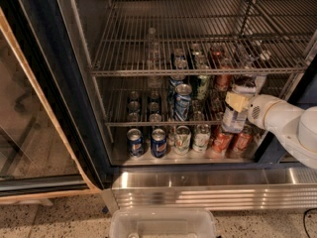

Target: Pick blue plastic bottle from middle shelf of fridge

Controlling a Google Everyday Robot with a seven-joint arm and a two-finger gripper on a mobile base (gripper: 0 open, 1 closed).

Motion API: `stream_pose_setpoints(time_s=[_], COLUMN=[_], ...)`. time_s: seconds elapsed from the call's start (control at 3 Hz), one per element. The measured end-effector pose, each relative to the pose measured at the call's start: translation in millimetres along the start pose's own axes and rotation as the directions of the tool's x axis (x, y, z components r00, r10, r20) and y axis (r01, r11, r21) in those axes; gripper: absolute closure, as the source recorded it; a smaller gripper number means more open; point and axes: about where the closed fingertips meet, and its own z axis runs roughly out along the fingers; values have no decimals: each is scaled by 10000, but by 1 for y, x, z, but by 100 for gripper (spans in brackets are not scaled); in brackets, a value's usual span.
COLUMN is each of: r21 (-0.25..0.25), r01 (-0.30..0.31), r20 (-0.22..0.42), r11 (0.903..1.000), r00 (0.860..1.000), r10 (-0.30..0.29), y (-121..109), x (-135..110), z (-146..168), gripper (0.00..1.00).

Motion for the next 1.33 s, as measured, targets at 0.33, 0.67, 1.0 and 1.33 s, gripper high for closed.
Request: stream_pose_setpoints(time_s=[0.33,0.67,1.0,1.33], r21=[323,675,959,1292], r01=[-144,-386,-569,-796], r20=[37,238,563,1141], r11=[9994,9970,9938,9884], r00=[9999,9990,9971,9913], r10=[143,371,517,649], y=[-5,-11,-15,-19], x=[7,14,15,12], z=[-9,-23,-39,-65], gripper=[100,100,100,100])
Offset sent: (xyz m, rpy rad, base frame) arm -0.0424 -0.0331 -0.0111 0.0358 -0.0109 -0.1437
